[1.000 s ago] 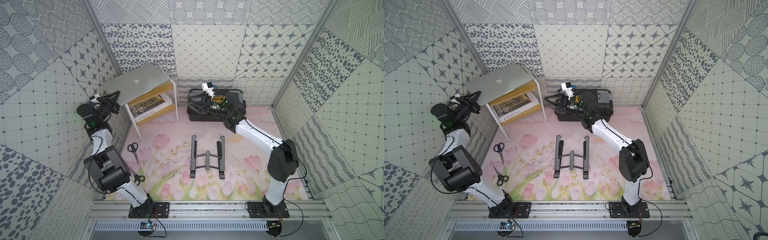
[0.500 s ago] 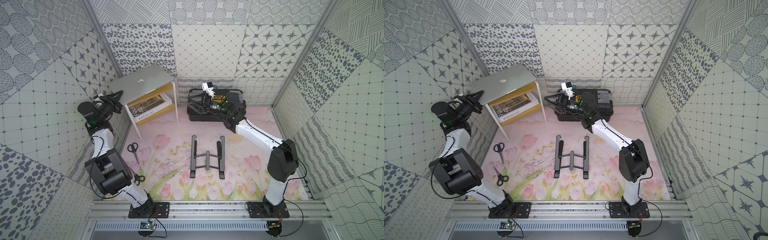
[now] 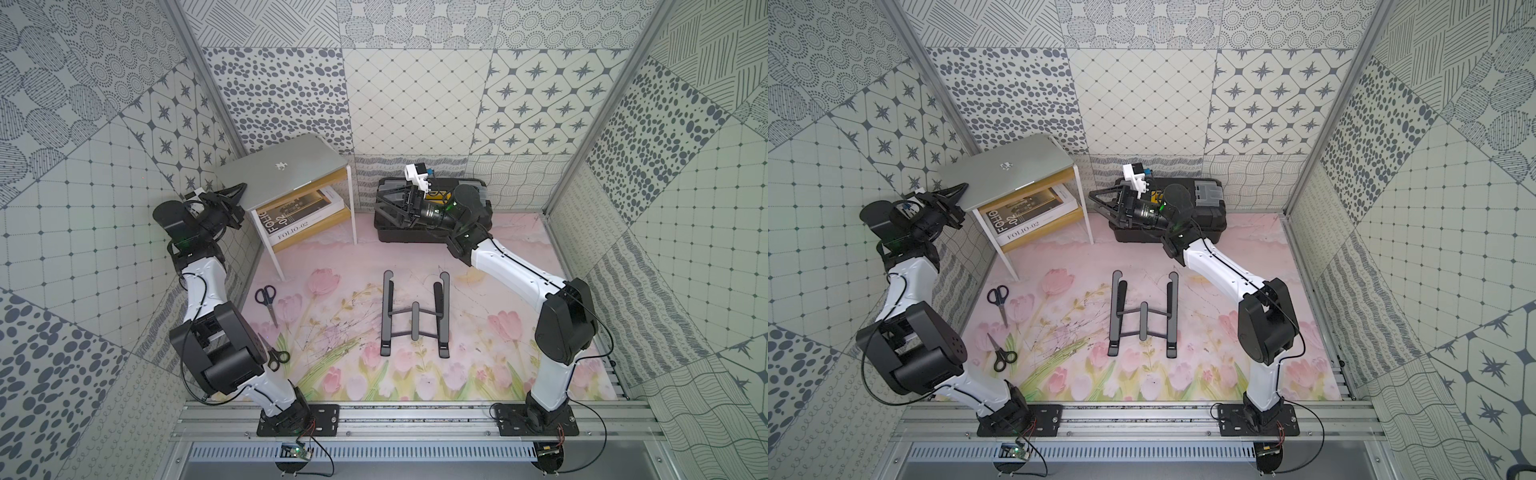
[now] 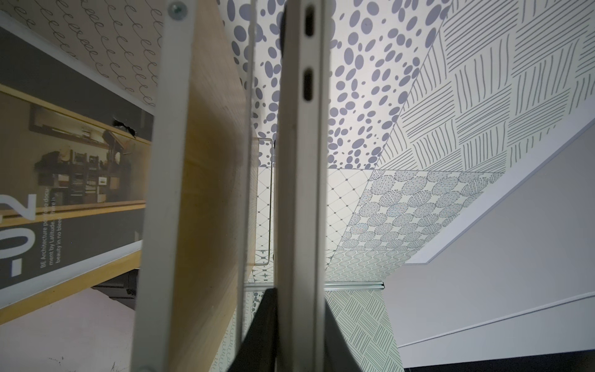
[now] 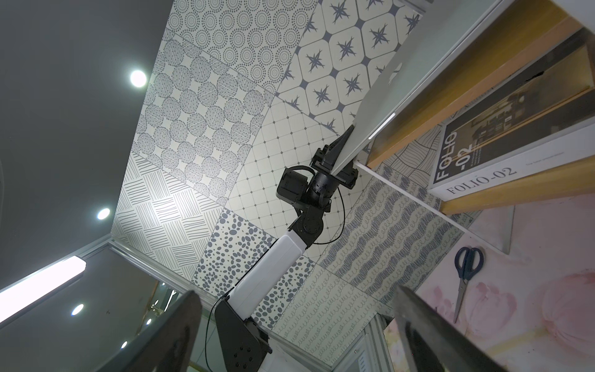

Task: Close the laptop lid and set it aside
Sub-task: Place the laptop on the shelf.

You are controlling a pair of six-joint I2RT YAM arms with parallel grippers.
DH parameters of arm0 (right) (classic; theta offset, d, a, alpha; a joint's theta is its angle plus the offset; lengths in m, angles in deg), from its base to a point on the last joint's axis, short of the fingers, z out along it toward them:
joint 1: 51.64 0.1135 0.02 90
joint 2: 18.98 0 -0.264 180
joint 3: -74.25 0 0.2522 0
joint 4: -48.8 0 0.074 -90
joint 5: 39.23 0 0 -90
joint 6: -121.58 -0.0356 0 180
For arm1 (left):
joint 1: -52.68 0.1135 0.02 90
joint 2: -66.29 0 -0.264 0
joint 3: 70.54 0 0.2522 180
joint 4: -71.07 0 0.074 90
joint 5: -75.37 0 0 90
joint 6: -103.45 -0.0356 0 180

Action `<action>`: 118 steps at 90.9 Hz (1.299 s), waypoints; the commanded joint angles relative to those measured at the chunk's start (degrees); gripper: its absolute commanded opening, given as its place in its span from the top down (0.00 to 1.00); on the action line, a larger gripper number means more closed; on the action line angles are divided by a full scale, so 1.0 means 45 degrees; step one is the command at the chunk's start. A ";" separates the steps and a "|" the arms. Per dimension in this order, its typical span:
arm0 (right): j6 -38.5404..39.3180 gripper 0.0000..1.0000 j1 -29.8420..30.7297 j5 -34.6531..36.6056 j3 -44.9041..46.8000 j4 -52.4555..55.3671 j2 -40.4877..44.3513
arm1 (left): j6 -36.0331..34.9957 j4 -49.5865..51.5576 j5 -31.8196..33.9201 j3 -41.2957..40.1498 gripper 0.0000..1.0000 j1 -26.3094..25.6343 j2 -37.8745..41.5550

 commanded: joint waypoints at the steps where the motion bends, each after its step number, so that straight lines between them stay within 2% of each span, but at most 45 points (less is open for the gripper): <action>1: -0.0066 0.03 0.0051 -0.0043 0.0165 -0.0735 0.0006 | -0.1520 0.0164 0.0255 0.0318 1.00 -0.0202 0.0247; 36: -0.0451 0.03 -0.0006 -0.0020 0.0471 -0.1354 -0.0105 | -0.1658 0.0385 0.0459 0.0477 1.00 -0.0452 0.0300; 57: -0.0737 0.03 -0.0029 -0.0005 0.0709 -0.1826 -0.0132 | -0.1803 0.0586 0.0471 0.0606 0.77 -0.0482 0.0331; 72: -0.1027 0.03 -0.0025 -0.0008 0.0799 -0.2273 -0.0172 | -0.1959 0.0755 0.0412 0.0634 0.56 -0.0501 0.0358; 102: -0.1505 0.03 -0.0045 -0.0028 0.0883 -0.2989 -0.0293 | -0.3534 0.2567 -0.0113 0.0852 0.54 -0.0501 0.0403; 118: -0.1565 0.03 -0.0045 -0.0062 0.0957 -0.3161 -0.0297 | -0.4978 0.4116 -0.0385 0.0886 0.51 -0.0501 0.0461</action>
